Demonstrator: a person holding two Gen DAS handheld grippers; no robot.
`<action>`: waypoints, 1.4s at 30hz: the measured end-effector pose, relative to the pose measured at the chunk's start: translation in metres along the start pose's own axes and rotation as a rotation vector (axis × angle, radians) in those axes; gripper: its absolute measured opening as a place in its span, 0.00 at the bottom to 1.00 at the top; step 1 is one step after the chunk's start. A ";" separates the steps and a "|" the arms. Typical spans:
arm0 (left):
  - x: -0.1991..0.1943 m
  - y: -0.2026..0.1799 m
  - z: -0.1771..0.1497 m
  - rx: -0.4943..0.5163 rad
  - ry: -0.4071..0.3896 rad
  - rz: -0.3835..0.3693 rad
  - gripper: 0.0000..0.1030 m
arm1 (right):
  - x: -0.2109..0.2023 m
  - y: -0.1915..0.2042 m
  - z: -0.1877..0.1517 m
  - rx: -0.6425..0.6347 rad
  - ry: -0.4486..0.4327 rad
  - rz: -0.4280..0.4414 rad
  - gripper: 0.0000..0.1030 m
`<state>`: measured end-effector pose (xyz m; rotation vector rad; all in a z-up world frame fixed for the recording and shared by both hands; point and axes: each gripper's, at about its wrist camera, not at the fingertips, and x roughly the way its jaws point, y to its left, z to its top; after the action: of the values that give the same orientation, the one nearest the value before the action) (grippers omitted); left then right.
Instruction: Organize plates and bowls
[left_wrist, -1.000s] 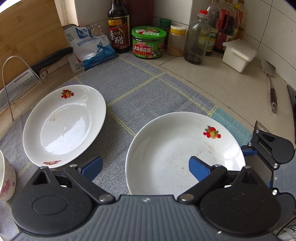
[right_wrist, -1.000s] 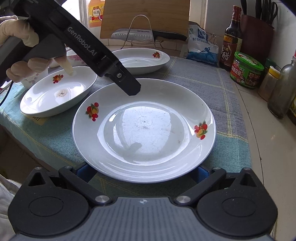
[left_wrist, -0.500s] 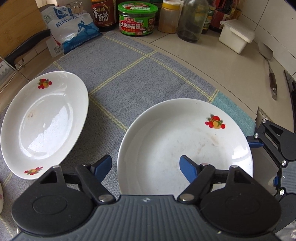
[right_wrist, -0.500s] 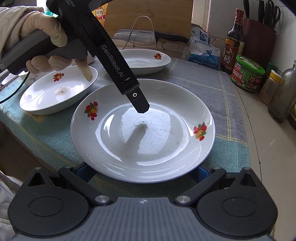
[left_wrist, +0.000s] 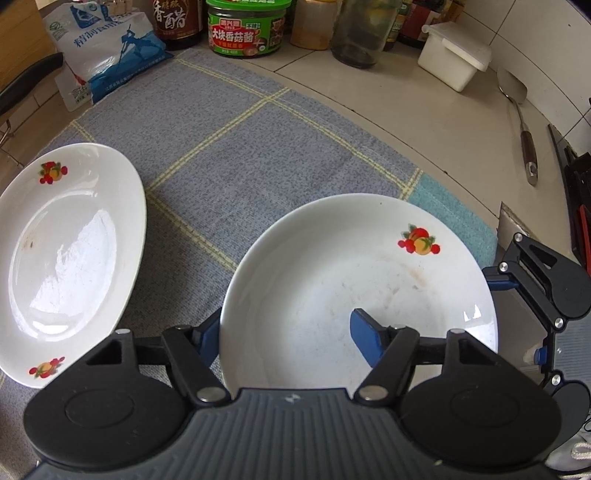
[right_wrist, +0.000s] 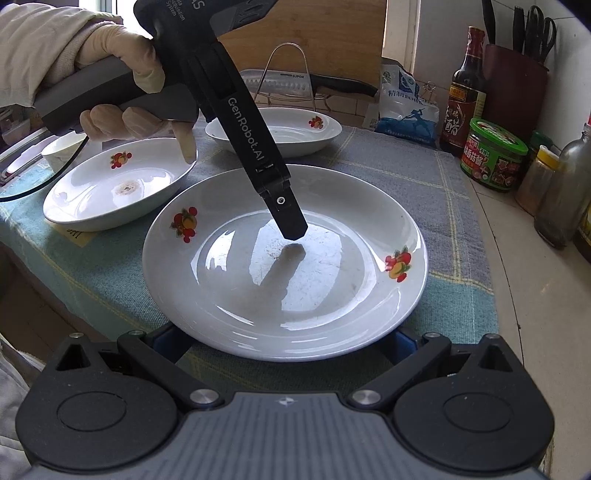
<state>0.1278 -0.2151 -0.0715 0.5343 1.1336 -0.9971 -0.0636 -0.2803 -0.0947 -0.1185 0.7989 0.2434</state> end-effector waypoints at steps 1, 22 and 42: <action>0.001 0.000 0.001 0.003 0.000 -0.002 0.68 | 0.000 0.001 0.000 0.001 0.000 -0.001 1.00; 0.000 0.005 0.025 0.020 -0.064 -0.004 0.67 | 0.003 -0.023 0.017 -0.020 0.013 -0.032 1.00; 0.032 0.036 0.094 -0.017 -0.112 0.020 0.67 | 0.038 -0.098 0.045 -0.061 0.016 -0.031 1.00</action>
<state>0.2084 -0.2842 -0.0707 0.4698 1.0346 -0.9869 0.0188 -0.3601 -0.0891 -0.1898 0.8049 0.2378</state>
